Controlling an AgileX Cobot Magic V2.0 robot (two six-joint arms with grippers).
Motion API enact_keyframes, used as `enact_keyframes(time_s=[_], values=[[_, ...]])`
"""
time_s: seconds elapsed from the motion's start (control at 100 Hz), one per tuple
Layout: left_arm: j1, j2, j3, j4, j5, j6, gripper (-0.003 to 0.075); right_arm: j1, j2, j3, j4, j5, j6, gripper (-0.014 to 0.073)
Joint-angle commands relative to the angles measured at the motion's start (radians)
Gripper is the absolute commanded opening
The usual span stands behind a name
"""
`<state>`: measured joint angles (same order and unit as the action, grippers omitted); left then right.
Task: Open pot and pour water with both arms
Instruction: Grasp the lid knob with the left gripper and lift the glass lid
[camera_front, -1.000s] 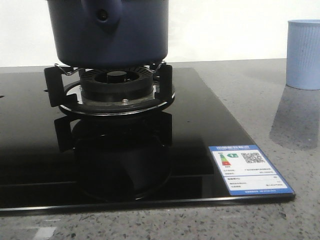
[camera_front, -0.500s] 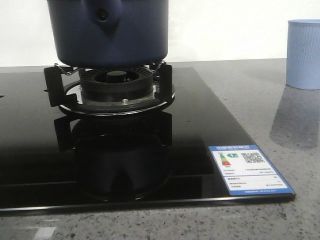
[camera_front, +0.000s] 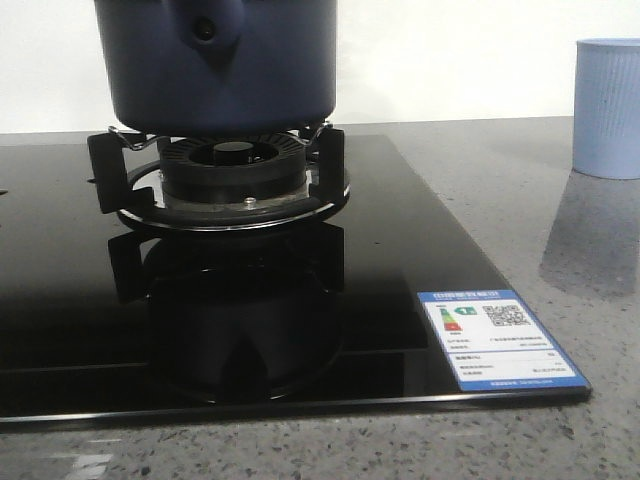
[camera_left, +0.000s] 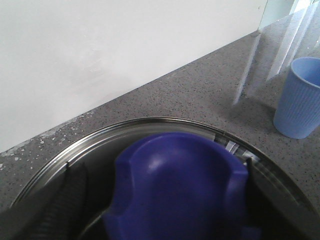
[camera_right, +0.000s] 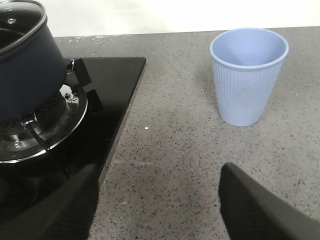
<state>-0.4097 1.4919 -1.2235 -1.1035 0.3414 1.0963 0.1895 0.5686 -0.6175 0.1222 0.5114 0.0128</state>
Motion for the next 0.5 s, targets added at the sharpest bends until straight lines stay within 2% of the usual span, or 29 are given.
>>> enact_keyframes(time_s=[0.0, 0.19, 0.49], values=[[-0.007, -0.035, -0.036, -0.033, -0.027, 0.006, 0.0483, 0.001, 0.009, -0.039, -0.002, -0.079, -0.013, 0.0463], [-0.007, -0.035, -0.036, -0.033, 0.001, 0.006, 0.0373, 0.001, 0.009, -0.039, -0.004, -0.079, -0.013, 0.0463], [-0.007, -0.062, -0.101, -0.033, 0.066, 0.006, 0.0366, 0.001, 0.009, -0.028, -0.069, -0.121, -0.013, 0.0463]])
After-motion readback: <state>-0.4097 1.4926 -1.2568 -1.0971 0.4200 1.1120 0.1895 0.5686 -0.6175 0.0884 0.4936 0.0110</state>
